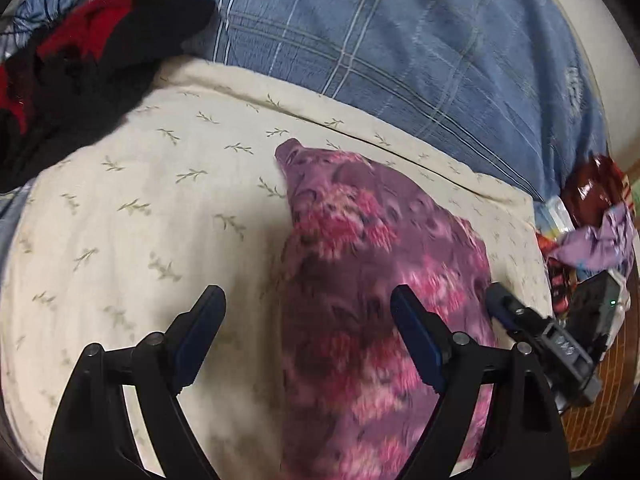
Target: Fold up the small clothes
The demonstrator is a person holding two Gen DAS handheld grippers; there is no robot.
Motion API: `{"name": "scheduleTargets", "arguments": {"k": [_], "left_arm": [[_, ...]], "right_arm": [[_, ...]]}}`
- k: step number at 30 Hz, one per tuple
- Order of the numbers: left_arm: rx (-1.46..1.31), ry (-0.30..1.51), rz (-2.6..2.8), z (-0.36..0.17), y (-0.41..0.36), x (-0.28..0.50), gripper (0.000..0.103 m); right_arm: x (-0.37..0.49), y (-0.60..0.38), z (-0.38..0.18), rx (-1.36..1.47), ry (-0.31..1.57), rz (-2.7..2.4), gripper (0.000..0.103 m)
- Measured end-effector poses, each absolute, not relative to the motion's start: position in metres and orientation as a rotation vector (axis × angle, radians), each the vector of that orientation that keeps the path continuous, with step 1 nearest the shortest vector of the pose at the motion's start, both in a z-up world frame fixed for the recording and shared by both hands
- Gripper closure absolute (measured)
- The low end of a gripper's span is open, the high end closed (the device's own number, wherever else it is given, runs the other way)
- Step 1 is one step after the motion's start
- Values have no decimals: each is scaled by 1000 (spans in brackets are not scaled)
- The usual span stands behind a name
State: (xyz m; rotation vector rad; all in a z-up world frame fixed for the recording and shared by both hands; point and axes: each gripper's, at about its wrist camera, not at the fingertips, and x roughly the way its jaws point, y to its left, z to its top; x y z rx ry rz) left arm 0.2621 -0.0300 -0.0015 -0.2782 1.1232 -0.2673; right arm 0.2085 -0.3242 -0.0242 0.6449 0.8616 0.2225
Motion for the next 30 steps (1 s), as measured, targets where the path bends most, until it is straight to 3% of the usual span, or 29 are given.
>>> {"name": "scheduleTargets", "arguments": {"k": [4,6,7,11,16,18,22,25,27,28,29,30], "left_arm": [[-320,1184,-260,-15,-37,285,18],[-375,1188,-283,-15,-37,289,18],[-395,1171,-301,-11,-37,288,18],[-340,1114,-288,-4,-45,287,18],[-253,1169,-207,-33,-55,300,18],[-238,1153,-213,-24,-55,293,18],[-254,1130,-313,-4,-41,263,18],[-266,1102,-359,-3,-37,236,18],[-266,1095,-361,-8,-38,221,18],[-220,1090,-326,-15,-42,214,18],[-169,1100,-294,-23,-49,214,18],[-140,1106,-284,-29,-52,212,17]], "right_arm": [[233,-315,-34,613,889,223,52],[239,-307,-26,590,874,273,77],[241,-305,-21,577,871,313,98],[222,-311,7,520,746,327,99],[238,-328,-47,539,885,205,99],[234,-327,-44,537,868,219,98],[209,-338,-32,696,843,347,86],[183,-339,-33,721,838,378,59],[175,-330,-42,699,865,383,60],[171,-324,-42,652,858,371,76],[167,-318,-42,577,837,340,85],[166,-313,-44,515,830,312,85]]}}
